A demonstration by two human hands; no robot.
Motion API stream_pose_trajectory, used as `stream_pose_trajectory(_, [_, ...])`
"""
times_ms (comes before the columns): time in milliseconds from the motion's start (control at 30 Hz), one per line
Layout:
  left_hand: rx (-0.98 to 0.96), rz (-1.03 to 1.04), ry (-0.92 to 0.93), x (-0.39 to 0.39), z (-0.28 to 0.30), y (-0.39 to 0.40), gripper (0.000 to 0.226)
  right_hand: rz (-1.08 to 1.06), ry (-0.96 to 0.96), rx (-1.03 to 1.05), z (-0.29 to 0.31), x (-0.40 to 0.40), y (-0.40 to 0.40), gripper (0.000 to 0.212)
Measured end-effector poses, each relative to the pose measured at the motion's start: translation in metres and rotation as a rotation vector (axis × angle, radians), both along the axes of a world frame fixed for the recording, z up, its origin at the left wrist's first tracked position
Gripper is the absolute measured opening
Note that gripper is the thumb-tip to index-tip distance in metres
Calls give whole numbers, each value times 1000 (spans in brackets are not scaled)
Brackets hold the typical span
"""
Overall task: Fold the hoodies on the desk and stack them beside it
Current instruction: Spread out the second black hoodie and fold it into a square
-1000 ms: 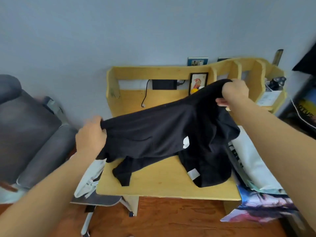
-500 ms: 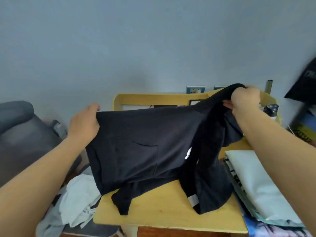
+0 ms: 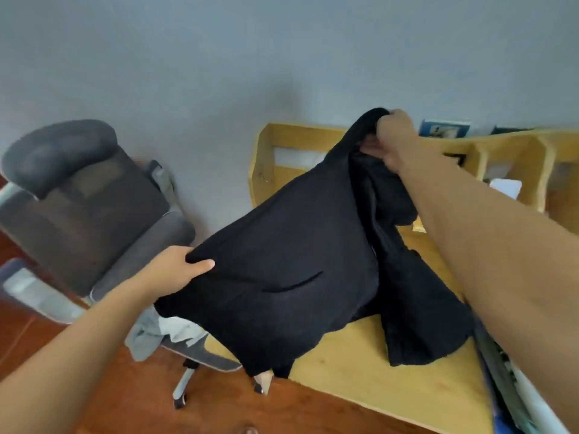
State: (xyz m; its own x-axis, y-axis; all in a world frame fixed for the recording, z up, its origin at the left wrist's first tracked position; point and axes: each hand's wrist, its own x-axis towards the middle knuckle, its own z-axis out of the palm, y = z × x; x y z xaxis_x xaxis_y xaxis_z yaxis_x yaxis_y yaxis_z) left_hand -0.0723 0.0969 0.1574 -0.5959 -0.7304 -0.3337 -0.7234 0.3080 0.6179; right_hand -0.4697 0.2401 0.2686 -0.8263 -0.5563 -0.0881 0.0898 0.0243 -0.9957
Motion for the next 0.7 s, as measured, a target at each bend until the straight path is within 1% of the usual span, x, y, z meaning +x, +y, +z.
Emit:
stream_pose_trajectory(67, [111,182,-31,11,-45,1,23,291,11,141,-70,32,-14,72])
stream_pose_trajectory(100, [196,249,-30,13,-64,5,30,387,36,200,-108,50,-11,76])
stream_pose_trajectory(167, [370,361,2,9,-89,19,41,444,18,328,-186,82,19,69])
stream_pose_trajectory(200, [434,418,25,3,-93,28,39,456,-8,402,-228,101,42,63])
stream_pose_trajectory(267, [524,485,52,-10,-97,42,31,407,-45,642,-307,138,102,59])
stream_pose_trajectory(300, [559,499,57,-17,-97,47,29,307,-84,758,-333,149,137,59])
stream_pose_trajectory(367, [634,496,82,-27,-94,51,33,-14,-233,860,-365,148,194,58])
stream_pose_trajectory(400, [659,488,100,-30,-92,51,36,-208,-342,834,-368,143,213,60])
stream_pose_trajectory(433, [681,483,122,-33,-90,51,37,-377,-459,755,-370,136,227,66])
stream_pose_trajectory(467, [705,481,150,-35,-88,50,37,-479,-568,638,-369,128,236,74])
stream_pose_trajectory(533, [758,485,205,-38,-79,51,33,-505,-727,375,-358,113,240,85])
stream_pose_trajectory(567, [781,482,228,-39,-77,51,33,-463,-772,292,-355,104,237,82])
stream_pose_trajectory(600, [793,479,248,-40,-75,50,33,-404,-790,233,-351,98,232,73])
stream_pose_trajectory(667, [790,487,273,-38,-69,51,32,-380,-840,221,-352,86,218,54])
stream_pose_trajectory(700, [785,498,287,-36,-65,50,32,-407,-867,265,-351,83,209,48])
